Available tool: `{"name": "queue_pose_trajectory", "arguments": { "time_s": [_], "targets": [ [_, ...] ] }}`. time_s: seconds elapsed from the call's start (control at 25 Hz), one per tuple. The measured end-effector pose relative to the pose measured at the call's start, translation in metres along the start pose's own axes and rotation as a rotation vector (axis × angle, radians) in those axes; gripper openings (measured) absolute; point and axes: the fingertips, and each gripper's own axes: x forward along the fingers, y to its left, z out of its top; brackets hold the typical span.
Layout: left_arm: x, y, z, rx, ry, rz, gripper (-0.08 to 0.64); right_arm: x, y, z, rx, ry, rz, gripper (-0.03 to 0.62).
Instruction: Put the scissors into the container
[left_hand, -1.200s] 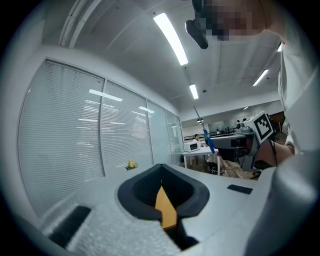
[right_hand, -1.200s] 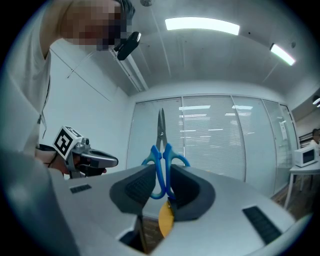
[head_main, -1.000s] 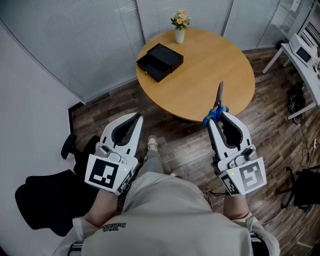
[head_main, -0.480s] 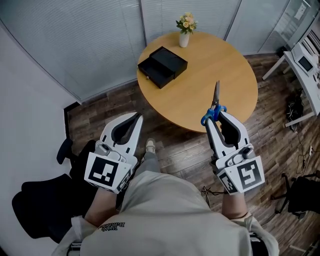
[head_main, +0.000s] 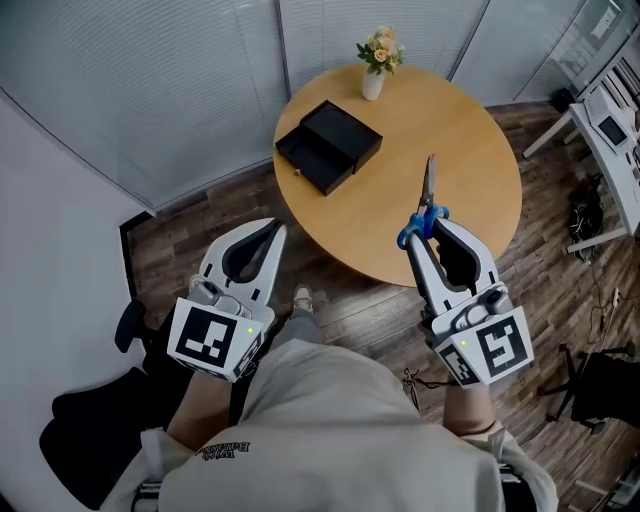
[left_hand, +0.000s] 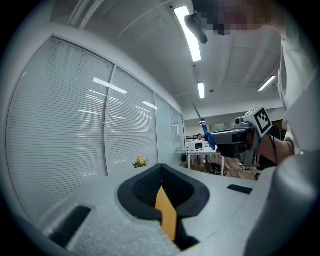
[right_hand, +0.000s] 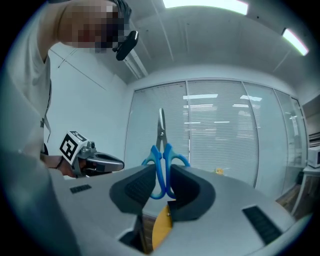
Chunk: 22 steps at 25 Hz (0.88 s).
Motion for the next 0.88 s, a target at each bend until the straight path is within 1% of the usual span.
{"name": "queue_pose_trajectory", "arguments": {
  "time_s": [0.44,0.52,0.64,0.76,0.88],
  "targets": [
    [0.051,0.106,-0.018,-0.024,0.043,-0.049,0.021,0.128,-0.007,-0.01,0.029,0.068,0.028,0.097],
    [0.058,0.123,-0.025,-0.026,0.063,-0.057,0.021,0.152,-0.011,-0.015,0.03,0.078,0.018,0.097],
    [0.064,0.146,-0.028,-0.02,0.072,-0.057,0.021,0.183,-0.019,-0.025,0.064,0.089,-0.005,0.097],
    [0.07,0.168,-0.032,-0.039,0.078,-0.049,0.021,0.208,-0.023,-0.039,0.053,0.145,-0.004,0.097],
    [0.086,0.191,-0.05,-0.07,0.095,-0.049,0.021,0.24,-0.028,-0.061,0.039,0.214,0.007,0.097]
  ]
}}
